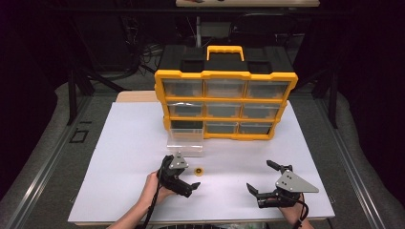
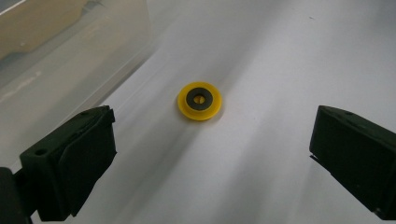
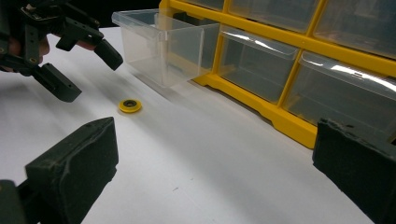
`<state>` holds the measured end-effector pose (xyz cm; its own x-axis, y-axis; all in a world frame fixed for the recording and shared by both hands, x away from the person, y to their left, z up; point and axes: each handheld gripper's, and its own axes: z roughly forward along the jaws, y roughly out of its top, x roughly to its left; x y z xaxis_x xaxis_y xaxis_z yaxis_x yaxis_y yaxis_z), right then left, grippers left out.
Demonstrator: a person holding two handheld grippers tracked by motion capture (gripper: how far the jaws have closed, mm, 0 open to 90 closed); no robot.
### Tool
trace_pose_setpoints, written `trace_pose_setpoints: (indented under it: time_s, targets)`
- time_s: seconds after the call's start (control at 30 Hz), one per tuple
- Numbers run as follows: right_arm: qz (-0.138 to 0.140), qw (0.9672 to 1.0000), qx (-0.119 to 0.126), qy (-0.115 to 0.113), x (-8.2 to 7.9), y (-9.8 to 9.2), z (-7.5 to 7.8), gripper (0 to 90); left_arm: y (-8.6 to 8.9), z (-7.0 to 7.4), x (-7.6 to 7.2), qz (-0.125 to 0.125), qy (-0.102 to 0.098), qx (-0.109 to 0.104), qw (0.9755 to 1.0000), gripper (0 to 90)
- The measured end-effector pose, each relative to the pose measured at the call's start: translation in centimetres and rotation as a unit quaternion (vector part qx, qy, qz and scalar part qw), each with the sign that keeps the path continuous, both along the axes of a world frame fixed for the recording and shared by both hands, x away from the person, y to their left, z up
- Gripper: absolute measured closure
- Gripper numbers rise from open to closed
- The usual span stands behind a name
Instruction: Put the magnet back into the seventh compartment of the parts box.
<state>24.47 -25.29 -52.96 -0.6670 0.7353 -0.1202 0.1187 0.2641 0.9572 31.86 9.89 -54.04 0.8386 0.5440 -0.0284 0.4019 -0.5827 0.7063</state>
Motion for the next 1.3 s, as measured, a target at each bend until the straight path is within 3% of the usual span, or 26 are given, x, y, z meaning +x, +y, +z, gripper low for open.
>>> trace_pose_setpoints:
  time_s: [0.13, 0.23, 0.3, 0.57, 0.7, 0.87, 1.3]
  targets:
    - [0.000, 1.0000, -0.001, 0.000, 0.0, 0.0, 0.0, 0.0, -0.5, -0.1, 0.2, 0.001, 0.001, 0.011, 0.9999, 4.9]
    - [0.000, 1.0000, 0.000, 0.002, 0.1, 0.0, 0.0, 0.0, -0.7, -0.1, 0.3, -0.001, 0.003, 0.023, 0.9997, 14.3]
    - [0.003, 1.0000, -0.002, 0.007, 0.1, 0.1, -0.1, 0.0, -1.0, 0.0, 0.7, -0.006, 0.008, 0.041, 0.9991, 16.4]
    - [0.006, 0.9999, -0.008, 0.010, 0.2, 0.2, -0.2, 0.0, -1.6, 0.0, 1.5, -0.009, 0.023, 0.059, 0.9979, 25.2]
    - [0.007, 0.9998, -0.008, 0.017, 0.2, 0.3, -0.3, 0.0, -2.0, 0.0, 1.8, -0.014, 0.027, 0.068, 0.9972, 35.6]
    - [0.009, 0.9998, -0.009, 0.017, 0.3, 0.3, -0.3, 0.0, -2.5, 0.1, 2.3, -0.017, 0.033, 0.085, 0.9957, 41.9]
    - [0.009, 0.9997, -0.013, 0.016, 0.3, 0.4, -0.3, 0.1, -2.9, -0.2, 2.7, -0.028, 0.053, 0.099, 0.9933, 51.5]
